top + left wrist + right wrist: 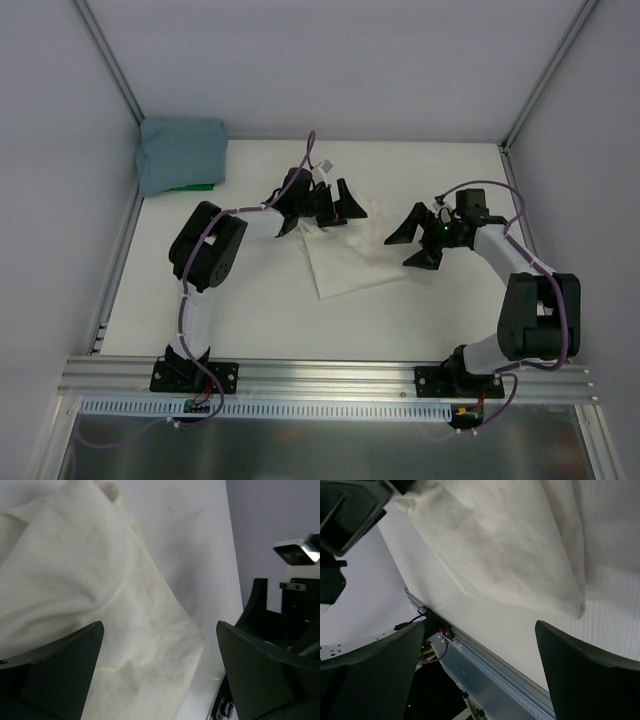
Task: Fold and stack the t-shirts
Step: Smooth out wrinkles on the folded tshirt
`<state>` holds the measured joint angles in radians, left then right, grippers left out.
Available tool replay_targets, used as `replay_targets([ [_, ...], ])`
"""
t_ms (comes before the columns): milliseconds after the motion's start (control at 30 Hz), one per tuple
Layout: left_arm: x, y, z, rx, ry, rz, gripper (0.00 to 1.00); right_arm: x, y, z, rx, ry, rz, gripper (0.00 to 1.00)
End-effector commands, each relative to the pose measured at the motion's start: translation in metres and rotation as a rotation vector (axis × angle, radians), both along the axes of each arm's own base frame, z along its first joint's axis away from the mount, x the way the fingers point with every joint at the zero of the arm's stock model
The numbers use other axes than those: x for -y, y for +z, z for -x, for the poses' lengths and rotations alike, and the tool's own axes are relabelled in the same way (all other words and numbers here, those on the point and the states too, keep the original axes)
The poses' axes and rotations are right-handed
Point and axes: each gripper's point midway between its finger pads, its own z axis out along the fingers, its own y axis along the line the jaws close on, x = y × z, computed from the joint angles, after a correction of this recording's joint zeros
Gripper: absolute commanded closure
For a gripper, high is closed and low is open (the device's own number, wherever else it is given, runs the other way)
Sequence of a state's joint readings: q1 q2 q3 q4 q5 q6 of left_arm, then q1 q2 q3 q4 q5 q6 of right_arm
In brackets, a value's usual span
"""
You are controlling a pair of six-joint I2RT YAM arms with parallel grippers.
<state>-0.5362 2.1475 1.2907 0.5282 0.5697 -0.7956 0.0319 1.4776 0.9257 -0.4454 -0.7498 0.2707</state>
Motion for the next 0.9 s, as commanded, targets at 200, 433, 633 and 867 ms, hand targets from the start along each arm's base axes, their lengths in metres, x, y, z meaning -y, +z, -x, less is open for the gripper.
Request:
replay_targets([
  [200, -0.023, 0.146, 0.025, 0.279, -0.031, 0.033, 0.01, 0.0, 0.01, 0.009, 0.043, 0.006, -0.017, 0.01],
  [433, -0.041, 0.114, 0.042, 0.225, -0.002, -0.036, 0.01, 0.0, 0.014, 0.012, 0.055, 0.005, -0.018, 0.0],
  [633, -0.056, 0.075, 0.045, 0.16, 0.028, -0.097, 0.01, 0.001, 0.013, 0.015, 0.054, 0.009, -0.014, 0.0],
  [867, -0.073, 0.028, 0.047, 0.069, 0.06, -0.125, 0.01, 0.001, 0.012, 0.015, 0.05, 0.011, -0.013, 0.01],
])
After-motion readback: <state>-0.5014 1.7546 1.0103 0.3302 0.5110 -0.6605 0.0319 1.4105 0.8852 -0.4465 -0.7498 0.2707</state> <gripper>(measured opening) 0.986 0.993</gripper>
